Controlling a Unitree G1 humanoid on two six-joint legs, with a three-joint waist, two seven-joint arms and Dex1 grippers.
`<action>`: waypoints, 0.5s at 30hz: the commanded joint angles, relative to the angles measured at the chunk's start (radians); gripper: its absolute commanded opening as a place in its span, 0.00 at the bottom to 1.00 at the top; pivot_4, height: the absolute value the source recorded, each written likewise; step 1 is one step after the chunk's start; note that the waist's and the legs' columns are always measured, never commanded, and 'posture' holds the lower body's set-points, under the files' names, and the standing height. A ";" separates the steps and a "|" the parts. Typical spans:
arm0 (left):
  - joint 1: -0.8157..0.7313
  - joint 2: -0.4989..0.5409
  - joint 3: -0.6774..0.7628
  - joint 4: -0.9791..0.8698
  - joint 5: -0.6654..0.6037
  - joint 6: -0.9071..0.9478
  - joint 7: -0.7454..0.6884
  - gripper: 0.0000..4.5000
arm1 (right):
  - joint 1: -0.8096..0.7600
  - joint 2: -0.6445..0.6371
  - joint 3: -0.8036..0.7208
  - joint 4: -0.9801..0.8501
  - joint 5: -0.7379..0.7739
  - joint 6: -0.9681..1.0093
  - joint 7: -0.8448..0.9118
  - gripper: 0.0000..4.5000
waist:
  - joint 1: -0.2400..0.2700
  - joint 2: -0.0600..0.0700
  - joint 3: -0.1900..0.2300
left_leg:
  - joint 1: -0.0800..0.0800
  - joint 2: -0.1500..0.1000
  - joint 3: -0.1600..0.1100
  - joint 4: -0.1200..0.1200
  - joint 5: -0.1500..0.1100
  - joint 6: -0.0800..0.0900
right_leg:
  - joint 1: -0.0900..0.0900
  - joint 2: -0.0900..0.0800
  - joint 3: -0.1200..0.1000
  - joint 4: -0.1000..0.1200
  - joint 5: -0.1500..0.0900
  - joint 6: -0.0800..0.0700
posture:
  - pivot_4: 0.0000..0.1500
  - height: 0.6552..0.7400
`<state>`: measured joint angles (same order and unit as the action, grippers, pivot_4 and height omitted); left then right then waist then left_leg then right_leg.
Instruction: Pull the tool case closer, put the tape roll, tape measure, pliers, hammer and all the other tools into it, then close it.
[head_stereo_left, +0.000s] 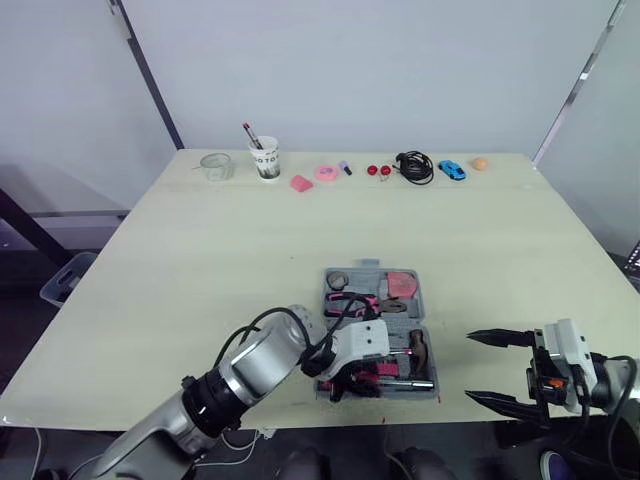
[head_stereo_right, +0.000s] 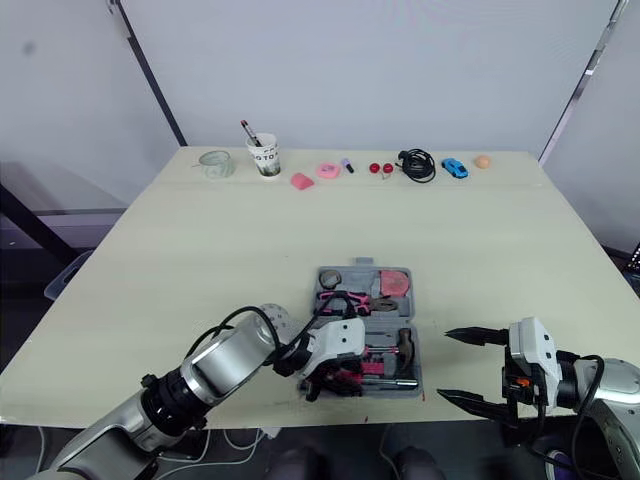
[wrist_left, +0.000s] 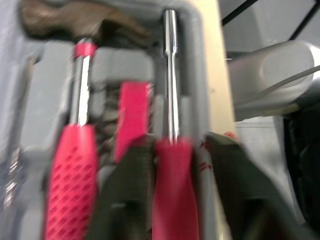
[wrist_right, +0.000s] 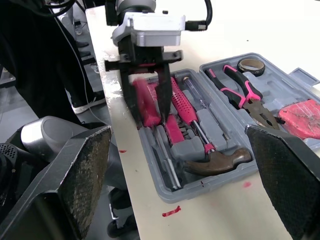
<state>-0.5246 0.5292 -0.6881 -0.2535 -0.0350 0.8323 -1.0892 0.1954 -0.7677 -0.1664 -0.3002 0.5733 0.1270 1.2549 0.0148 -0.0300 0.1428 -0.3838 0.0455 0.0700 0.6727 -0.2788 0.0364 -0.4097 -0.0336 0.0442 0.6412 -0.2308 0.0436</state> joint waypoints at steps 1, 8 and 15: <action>-0.002 0.002 -0.003 -0.033 -0.014 0.018 0.002 0.84 | -0.011 -0.013 -0.025 -0.031 0.014 0.002 -0.004 1.00 | -0.001 0.000 0.000 | 0.000 0.000 0.000 0.000 0.000 0.000 | 0.000 0.000 0.000 0.000 0.000 0.000 | 1.00 1.00; -0.001 0.032 0.044 -0.059 -0.052 0.027 -0.004 0.84 | -0.029 -0.017 -0.023 -0.032 0.014 0.017 -0.007 1.00 | -0.002 0.000 0.000 | 0.000 0.000 -0.001 0.000 0.000 0.000 | 0.000 0.000 0.000 0.000 0.000 0.000 | 1.00 1.00; 0.012 0.038 0.151 -0.042 -0.141 -0.082 -0.023 0.84 | -0.032 -0.015 -0.029 -0.032 0.022 0.025 -0.004 1.00 | -0.001 0.000 0.000 | 0.000 0.000 -0.001 0.000 0.000 0.000 | 0.000 0.000 0.000 0.000 0.000 0.000 | 1.00 1.00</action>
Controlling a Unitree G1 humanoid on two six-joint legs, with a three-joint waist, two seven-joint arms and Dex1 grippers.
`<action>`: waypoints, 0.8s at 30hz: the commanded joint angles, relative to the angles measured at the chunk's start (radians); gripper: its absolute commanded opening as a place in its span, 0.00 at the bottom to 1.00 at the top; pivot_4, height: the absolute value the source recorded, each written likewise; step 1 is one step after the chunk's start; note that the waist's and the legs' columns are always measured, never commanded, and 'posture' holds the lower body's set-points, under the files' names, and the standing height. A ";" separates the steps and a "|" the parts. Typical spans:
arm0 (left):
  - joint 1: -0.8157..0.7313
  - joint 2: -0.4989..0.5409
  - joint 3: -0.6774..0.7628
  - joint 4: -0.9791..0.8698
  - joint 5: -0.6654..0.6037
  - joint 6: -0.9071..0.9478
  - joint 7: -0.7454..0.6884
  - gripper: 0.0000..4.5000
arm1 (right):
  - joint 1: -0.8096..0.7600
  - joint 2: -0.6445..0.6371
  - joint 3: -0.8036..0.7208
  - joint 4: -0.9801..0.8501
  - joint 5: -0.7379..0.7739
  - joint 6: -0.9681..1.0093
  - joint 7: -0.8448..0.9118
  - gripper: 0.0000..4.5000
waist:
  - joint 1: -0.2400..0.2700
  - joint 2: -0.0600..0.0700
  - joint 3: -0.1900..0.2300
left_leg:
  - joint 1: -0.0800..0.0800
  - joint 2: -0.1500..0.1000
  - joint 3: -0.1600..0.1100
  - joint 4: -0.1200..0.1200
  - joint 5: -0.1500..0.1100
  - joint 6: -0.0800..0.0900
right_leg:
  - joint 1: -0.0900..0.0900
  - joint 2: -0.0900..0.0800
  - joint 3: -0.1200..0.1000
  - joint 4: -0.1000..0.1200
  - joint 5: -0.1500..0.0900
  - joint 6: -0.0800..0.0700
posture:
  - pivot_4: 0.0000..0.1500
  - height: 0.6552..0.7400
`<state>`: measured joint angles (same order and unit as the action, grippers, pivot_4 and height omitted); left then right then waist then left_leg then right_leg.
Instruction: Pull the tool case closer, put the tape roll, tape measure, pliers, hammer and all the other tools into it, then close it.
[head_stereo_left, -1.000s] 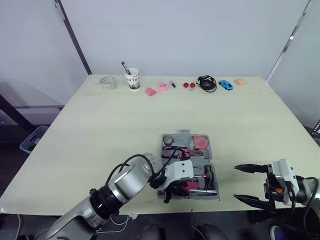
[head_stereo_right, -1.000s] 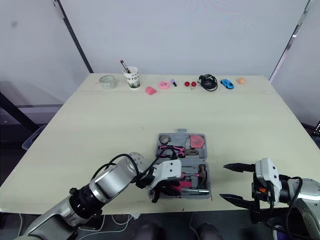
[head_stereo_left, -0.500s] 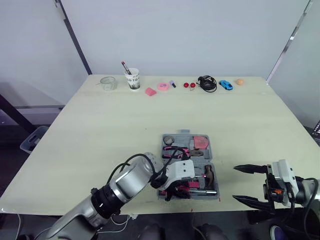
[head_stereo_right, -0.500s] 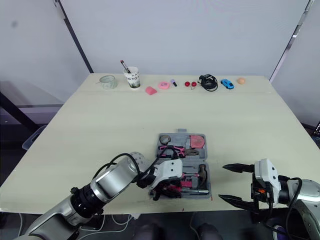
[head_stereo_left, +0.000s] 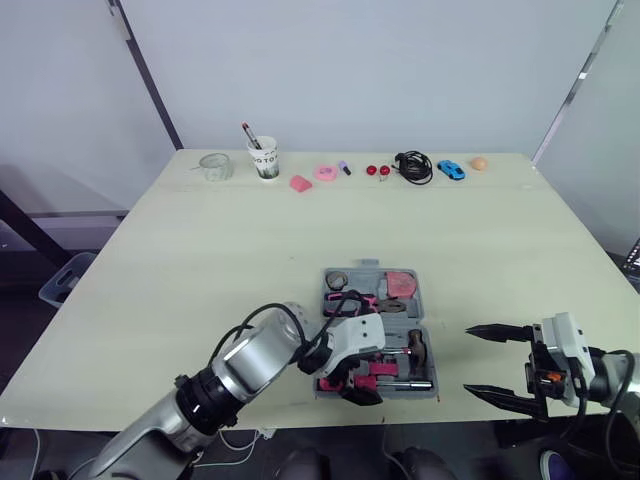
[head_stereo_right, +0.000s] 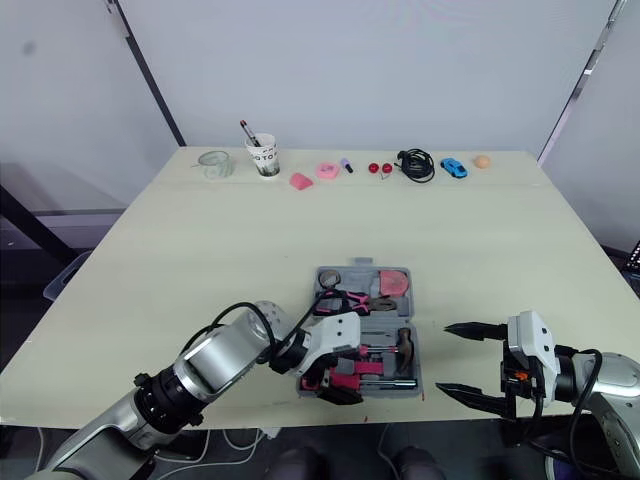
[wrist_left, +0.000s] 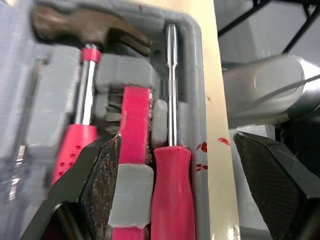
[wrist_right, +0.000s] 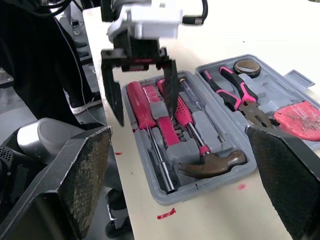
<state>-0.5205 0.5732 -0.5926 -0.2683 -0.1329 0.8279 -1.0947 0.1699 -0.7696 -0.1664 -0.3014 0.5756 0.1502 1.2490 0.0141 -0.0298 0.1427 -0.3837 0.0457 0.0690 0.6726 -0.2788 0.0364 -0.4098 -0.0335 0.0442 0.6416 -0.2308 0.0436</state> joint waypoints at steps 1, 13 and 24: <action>0.013 -0.006 0.072 -0.023 -0.055 -0.107 -0.024 0.84 | -0.007 -0.013 -0.029 -0.030 0.021 0.002 0.003 1.00 | 0.000 0.000 0.000 | 0.000 0.000 0.000 0.000 0.000 0.000 | 0.000 0.000 0.000 0.000 0.000 0.000 | 1.00 1.00; 0.110 -0.044 0.208 0.187 -0.134 -0.513 -0.138 0.60 | -0.023 0.001 -0.002 -0.015 0.003 -0.012 0.002 1.00 | 0.001 0.001 0.000 | 0.000 0.000 0.001 0.001 0.000 0.000 | 0.000 0.000 0.000 0.000 0.000 0.000 | 1.00 1.00; 0.145 -0.091 0.159 0.358 -0.078 -0.734 -0.213 0.00 | -0.022 0.011 -0.003 -0.016 -0.007 -0.017 -0.004 1.00 | 0.001 0.001 0.000 | 0.000 0.000 0.002 0.001 0.000 0.000 | 0.000 0.000 0.000 0.000 0.000 0.000 | 1.00 1.00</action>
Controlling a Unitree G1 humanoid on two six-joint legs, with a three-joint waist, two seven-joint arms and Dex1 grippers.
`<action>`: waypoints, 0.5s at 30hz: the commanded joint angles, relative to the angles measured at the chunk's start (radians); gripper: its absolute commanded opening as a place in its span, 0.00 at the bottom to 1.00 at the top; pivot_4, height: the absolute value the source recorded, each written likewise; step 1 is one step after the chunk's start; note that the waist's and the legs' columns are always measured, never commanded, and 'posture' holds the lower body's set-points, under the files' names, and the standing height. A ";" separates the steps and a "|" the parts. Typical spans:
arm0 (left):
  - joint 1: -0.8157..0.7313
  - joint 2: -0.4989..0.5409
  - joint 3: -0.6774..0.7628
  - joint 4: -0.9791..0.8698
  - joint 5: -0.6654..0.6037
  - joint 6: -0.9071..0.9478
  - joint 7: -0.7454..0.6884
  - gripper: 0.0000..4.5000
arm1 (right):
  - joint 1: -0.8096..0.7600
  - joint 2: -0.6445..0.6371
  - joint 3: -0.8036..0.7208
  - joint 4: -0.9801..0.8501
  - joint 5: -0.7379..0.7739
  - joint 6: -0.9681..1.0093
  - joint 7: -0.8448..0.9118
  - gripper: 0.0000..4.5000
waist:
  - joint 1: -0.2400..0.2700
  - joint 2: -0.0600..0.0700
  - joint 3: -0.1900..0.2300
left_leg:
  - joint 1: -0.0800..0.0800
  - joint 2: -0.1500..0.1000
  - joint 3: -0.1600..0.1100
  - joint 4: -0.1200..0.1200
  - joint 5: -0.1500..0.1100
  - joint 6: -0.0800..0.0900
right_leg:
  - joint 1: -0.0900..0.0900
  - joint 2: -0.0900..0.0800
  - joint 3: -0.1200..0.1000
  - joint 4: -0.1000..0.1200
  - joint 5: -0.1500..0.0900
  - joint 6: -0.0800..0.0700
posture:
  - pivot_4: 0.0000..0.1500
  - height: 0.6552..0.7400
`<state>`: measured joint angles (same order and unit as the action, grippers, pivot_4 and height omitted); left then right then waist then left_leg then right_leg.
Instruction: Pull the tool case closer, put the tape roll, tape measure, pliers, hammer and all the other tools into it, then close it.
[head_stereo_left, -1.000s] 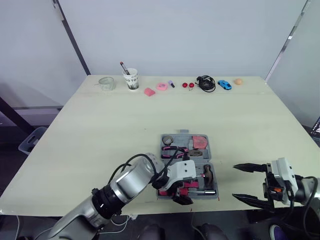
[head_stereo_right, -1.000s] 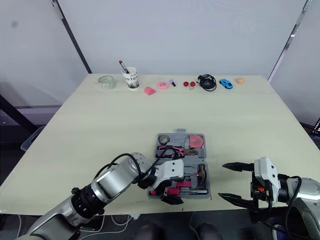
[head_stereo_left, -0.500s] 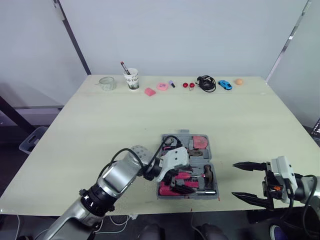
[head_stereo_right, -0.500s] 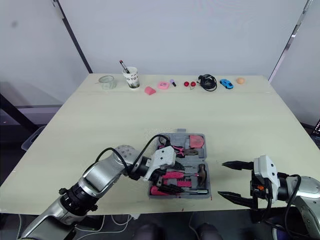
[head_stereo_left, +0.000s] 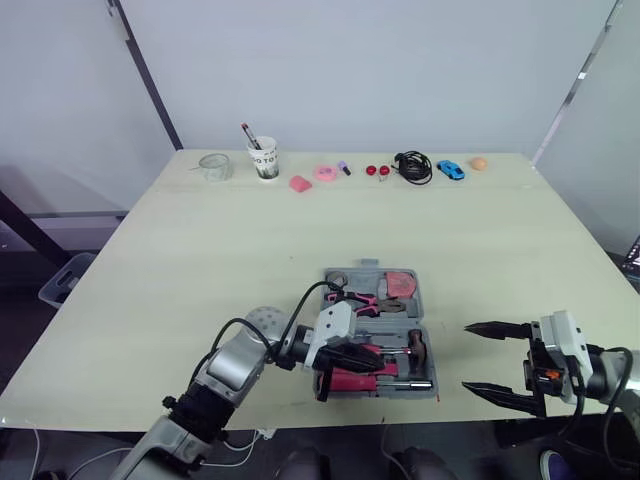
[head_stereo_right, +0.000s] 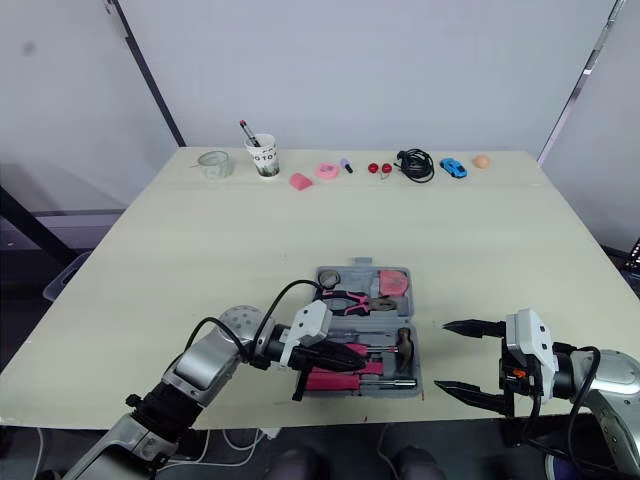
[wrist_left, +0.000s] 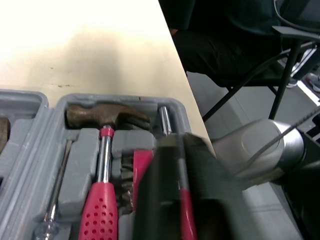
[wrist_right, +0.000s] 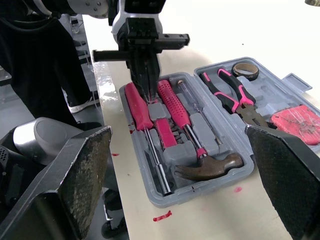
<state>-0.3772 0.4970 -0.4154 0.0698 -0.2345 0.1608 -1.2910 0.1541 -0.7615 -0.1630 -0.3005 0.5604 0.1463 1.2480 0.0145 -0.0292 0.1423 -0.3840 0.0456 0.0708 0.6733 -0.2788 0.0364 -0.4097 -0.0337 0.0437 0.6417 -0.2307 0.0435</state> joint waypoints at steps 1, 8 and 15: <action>0.003 -0.020 -0.025 0.036 0.036 -0.085 -0.018 0.00 | -0.007 0.004 -0.006 -0.019 0.008 -0.012 -0.004 1.00 | 0.000 0.000 0.000 | 0.000 0.000 0.000 0.000 0.000 0.000 | 0.000 0.000 0.000 0.000 0.000 0.000 | 1.00 1.00; 0.003 -0.047 -0.029 0.117 0.073 -0.143 -0.020 0.00 | -0.002 0.008 -0.009 -0.013 0.002 -0.021 0.000 1.00 | -0.001 0.000 0.000 | 0.000 0.000 0.000 0.000 0.000 0.000 | 0.000 0.000 0.000 0.000 0.000 0.000 | 1.00 1.00; -0.001 -0.050 -0.019 0.148 0.080 -0.149 -0.027 0.00 | 0.000 0.010 -0.010 -0.010 0.001 -0.027 0.003 1.00 | -0.001 0.000 0.000 | 0.000 0.000 0.000 0.000 0.000 0.000 | 0.000 0.000 0.000 0.000 0.000 0.000 | 1.00 1.00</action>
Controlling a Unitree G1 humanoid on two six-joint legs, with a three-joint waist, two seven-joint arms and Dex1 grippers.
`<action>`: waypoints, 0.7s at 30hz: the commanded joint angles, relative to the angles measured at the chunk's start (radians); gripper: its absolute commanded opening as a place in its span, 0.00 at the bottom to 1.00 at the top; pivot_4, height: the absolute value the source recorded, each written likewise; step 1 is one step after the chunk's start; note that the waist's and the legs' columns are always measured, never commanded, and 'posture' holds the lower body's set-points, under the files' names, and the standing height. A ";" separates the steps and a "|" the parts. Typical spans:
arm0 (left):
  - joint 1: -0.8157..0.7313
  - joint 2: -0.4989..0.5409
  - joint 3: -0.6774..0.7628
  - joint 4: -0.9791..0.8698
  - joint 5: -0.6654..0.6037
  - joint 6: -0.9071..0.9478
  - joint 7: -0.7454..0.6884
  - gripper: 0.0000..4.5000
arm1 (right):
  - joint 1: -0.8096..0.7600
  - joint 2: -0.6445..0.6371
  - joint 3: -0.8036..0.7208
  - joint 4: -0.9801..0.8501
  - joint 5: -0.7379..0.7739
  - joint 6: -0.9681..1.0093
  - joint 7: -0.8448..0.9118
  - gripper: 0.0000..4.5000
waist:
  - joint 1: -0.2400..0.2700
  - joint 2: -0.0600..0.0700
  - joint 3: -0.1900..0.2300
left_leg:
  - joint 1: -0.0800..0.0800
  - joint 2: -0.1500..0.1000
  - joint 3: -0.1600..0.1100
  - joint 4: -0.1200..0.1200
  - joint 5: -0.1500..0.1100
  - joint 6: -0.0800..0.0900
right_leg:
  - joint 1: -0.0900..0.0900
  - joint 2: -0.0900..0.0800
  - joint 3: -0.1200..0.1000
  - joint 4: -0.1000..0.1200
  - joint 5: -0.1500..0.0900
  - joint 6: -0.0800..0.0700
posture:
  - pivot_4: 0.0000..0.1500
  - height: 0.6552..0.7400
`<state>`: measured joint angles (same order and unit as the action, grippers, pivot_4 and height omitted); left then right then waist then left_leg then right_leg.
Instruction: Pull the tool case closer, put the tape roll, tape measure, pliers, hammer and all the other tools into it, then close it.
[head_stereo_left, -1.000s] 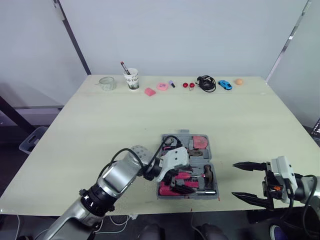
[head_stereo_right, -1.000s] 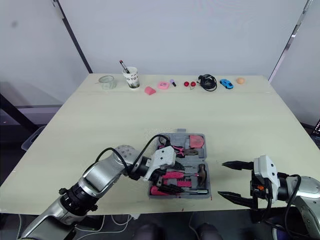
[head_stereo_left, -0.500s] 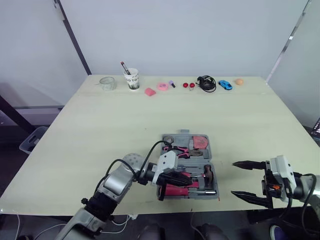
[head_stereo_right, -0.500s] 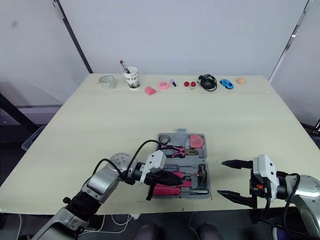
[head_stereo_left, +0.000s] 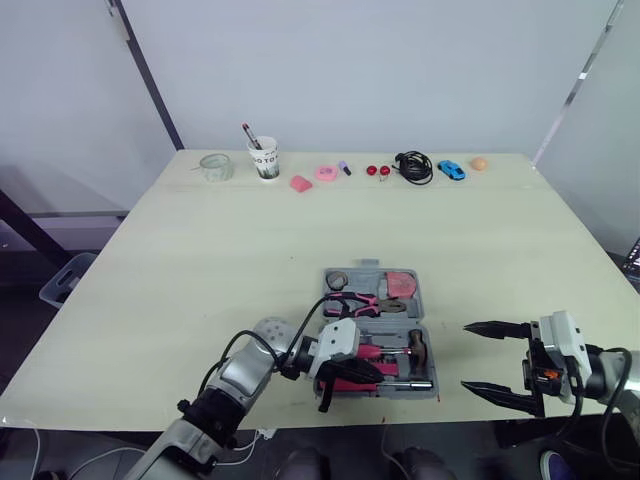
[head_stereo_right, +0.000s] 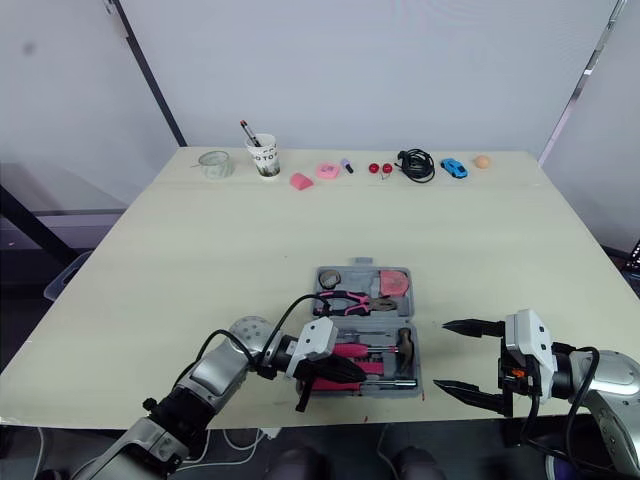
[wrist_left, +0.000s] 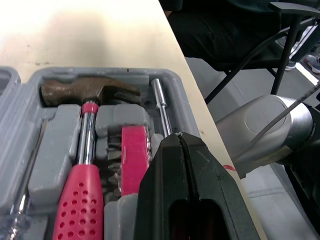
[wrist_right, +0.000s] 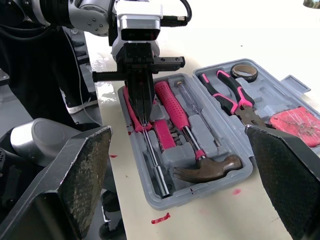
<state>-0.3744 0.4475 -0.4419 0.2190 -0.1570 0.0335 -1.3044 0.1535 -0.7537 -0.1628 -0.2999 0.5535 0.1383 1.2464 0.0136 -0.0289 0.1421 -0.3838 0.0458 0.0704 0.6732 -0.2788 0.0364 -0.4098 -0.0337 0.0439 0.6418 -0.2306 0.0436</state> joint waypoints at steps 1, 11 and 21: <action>-0.001 0.002 0.006 0.001 0.003 -0.023 -0.018 0.00 | 0.001 0.002 -0.010 -0.011 0.007 -0.020 0.004 1.00 | 0.000 0.000 0.000 | 0.000 0.000 0.000 0.000 0.000 0.000 | 0.000 0.000 0.000 0.000 0.000 0.000 | 1.00 1.00; 0.029 0.010 -0.028 0.078 0.064 -0.072 -0.027 0.00 | 0.008 0.001 -0.012 -0.018 0.006 -0.020 0.001 1.00 | 0.000 0.000 -0.001 | 0.000 0.000 0.000 0.000 0.000 0.000 | 0.000 0.000 0.000 0.000 0.000 0.000 | 1.00 1.00; 0.050 0.002 -0.014 0.074 0.050 -0.076 -0.022 0.00 | 0.013 0.001 -0.013 -0.014 0.005 -0.023 0.000 1.00 | -0.001 0.001 -0.003 | 0.001 0.001 0.000 0.000 0.000 0.000 | 0.000 0.000 0.000 0.000 0.000 0.000 | 1.00 1.00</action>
<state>-0.3502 0.4449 -0.4410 0.2779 -0.1209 -0.0541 -1.3167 0.1623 -0.7517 -0.1628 -0.2998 0.5503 0.1280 1.2457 0.0126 -0.0276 0.1390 -0.3830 0.0464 0.0704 0.6730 -0.2789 0.0364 -0.4097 -0.0336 0.0440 0.6418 -0.2307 0.0435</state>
